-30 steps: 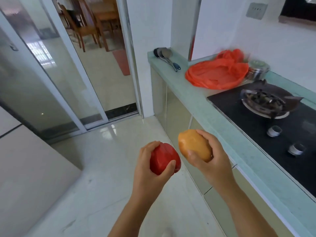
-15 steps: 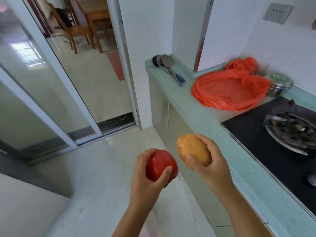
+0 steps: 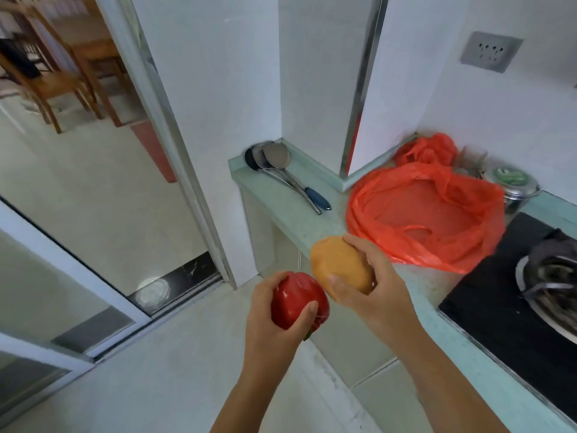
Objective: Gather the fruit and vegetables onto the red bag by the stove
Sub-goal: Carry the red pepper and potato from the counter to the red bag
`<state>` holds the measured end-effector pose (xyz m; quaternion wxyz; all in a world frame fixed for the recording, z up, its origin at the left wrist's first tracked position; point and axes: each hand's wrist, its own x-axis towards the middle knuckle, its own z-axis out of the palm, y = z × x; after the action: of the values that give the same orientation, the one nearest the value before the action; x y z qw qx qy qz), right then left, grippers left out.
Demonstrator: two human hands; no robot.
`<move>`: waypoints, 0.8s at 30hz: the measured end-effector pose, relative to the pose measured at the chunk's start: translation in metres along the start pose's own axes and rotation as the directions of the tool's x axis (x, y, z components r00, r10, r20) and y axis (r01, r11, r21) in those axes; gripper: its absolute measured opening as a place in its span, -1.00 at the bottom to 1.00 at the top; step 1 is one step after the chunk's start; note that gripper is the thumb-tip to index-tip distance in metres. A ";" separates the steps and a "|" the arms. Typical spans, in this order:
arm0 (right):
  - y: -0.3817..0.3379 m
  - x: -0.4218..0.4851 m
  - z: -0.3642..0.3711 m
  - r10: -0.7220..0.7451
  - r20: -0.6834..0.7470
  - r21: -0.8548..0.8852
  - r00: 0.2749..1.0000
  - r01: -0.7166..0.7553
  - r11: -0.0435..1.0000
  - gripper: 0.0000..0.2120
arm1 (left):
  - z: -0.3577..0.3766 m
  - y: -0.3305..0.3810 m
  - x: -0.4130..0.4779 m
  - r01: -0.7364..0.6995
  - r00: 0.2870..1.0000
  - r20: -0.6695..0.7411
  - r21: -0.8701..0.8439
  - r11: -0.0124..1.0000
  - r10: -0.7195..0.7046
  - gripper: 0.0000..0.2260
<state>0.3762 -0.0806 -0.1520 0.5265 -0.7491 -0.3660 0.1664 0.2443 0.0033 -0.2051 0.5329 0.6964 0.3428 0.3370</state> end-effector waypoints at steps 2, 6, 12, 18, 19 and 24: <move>0.004 0.016 -0.001 0.045 -0.026 0.003 0.999 -0.045 0.999 -0.37 | 0.005 -0.006 0.021 0.023 1.000 0.019 -0.015 1.000 -0.022 -0.54; 0.020 0.051 -0.013 0.091 -0.113 0.016 0.989 -0.090 0.996 -0.49 | 0.025 -0.014 0.062 -0.004 0.994 0.107 -0.032 0.999 0.008 -0.49; 0.058 0.116 -0.037 0.141 -0.261 0.037 0.955 -0.136 0.990 -0.51 | 0.076 -0.018 0.142 -0.087 0.985 0.148 -0.049 0.995 0.094 -0.49; 0.091 0.187 -0.073 0.169 -0.376 0.075 0.911 -0.152 0.986 -0.50 | 0.145 -0.009 0.224 -0.136 0.949 0.275 -0.086 0.987 0.155 -0.51; 0.097 0.196 -0.080 0.170 -0.396 0.073 0.902 -0.153 0.985 -0.51 | 0.156 -0.009 0.234 -0.136 0.947 0.281 -0.086 0.987 0.155 -0.52; 0.136 0.219 -0.117 0.227 -0.481 0.036 0.847 -0.240 0.970 -0.50 | 0.214 -0.017 0.271 -0.107 0.943 0.305 -0.093 0.990 0.130 -0.52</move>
<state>0.6493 -0.0244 -0.2000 0.5672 -0.8123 -0.1316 0.0327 0.5671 0.1242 -0.2369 0.5848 0.7394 0.1993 0.2676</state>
